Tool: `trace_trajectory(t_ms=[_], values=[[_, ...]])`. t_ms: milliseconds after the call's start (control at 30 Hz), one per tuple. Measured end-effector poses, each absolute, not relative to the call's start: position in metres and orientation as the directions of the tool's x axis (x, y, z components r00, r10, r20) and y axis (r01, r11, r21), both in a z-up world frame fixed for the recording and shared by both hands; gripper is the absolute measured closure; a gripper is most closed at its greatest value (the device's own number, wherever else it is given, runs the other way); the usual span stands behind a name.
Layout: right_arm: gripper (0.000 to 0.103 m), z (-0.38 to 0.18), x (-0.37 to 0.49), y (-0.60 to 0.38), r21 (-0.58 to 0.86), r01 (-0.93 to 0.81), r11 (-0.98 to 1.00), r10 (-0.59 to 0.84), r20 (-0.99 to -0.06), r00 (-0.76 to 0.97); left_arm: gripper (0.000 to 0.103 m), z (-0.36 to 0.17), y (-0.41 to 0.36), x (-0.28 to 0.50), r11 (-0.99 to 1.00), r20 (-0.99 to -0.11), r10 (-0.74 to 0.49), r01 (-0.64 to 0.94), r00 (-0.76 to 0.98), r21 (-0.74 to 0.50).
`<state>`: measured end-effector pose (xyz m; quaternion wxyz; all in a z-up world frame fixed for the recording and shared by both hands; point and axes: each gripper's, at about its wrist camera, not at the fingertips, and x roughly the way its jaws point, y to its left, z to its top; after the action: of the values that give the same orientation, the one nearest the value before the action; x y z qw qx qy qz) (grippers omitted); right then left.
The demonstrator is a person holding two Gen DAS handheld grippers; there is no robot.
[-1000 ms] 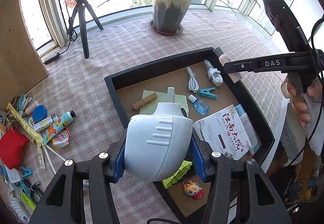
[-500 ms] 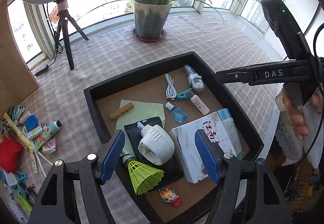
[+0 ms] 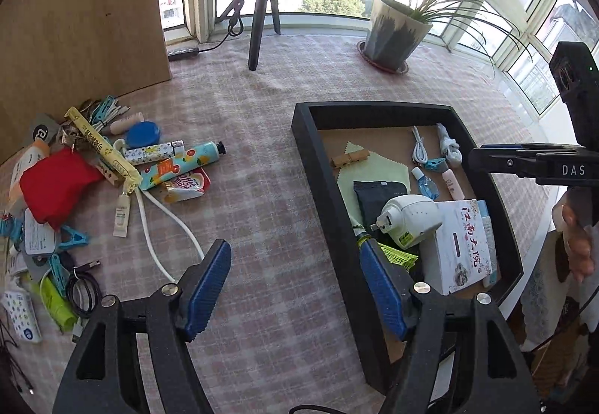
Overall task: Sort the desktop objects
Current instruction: 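Move the right tool back to the pile and grasp the coiled black cable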
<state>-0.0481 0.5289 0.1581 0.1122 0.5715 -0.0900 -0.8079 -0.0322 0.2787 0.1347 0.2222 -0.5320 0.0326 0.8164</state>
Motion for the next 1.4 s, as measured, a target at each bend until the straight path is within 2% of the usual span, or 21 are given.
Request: trace_trajectory(t_ms=[300, 367, 433, 533, 633, 800, 1033, 1167, 1400], values=[[0.045, 0.144, -0.059, 0.393, 0.347, 0.277, -0.896, -0.41, -0.885, -0.219, 0.035, 0.101, 0.134, -0.044, -0.965, -0.898, 0.263, -0.1, -0.354, -0.243], [0.048, 0.139, -0.063, 0.361, 0.363, 0.314, -0.877, -0.434, -0.88, -0.194, 0.036, 0.094, 0.106, -0.047, -0.965, -0.899, 0.257, -0.042, -0.356, -0.259], [0.058, 0.133, -0.065, 0.332, 0.387, 0.345, -0.855, -0.459, -0.874, -0.158, 0.037, 0.088, 0.084, -0.05, -0.963, -0.899, 0.252, 0.003, -0.357, -0.271], [0.061, 0.122, -0.072, 0.293, 0.422, 0.374, -0.826, -0.489, -0.866, -0.101, 0.04, 0.079, 0.062, -0.057, -0.958, -0.901, 0.247, 0.047, -0.357, -0.282], [0.067, 0.107, -0.082, 0.262, 0.454, 0.37, -0.81, -0.503, -0.863, -0.042, 0.042, 0.069, 0.053, -0.064, -0.954, -0.905, 0.253, 0.068, -0.342, -0.292], [0.07, 0.084, -0.097, 0.229, 0.463, 0.371, -0.805, -0.493, -0.87, 0.017, 0.043, 0.058, 0.05, -0.075, -0.951, -0.911, 0.254, 0.084, -0.326, -0.296], [0.07, 0.056, -0.112, 0.211, 0.458, 0.365, -0.811, -0.468, -0.881, 0.065, 0.043, 0.043, 0.045, -0.084, -0.95, -0.925, 0.24, 0.127, -0.293, -0.287], [0.07, 0.042, -0.116, 0.209, 0.459, 0.355, -0.815, -0.462, -0.883, 0.082, 0.043, 0.031, 0.042, -0.086, -0.933, -0.923, 0.274, 0.157, -0.271, -0.324], [0.07, 0.033, -0.133, 0.223, 0.483, 0.272, -0.833, -0.483, -0.873, 0.069, 0.043, 0.029, 0.06, -0.086, -0.943, -0.923, 0.279, 0.103, -0.264, -0.315]])
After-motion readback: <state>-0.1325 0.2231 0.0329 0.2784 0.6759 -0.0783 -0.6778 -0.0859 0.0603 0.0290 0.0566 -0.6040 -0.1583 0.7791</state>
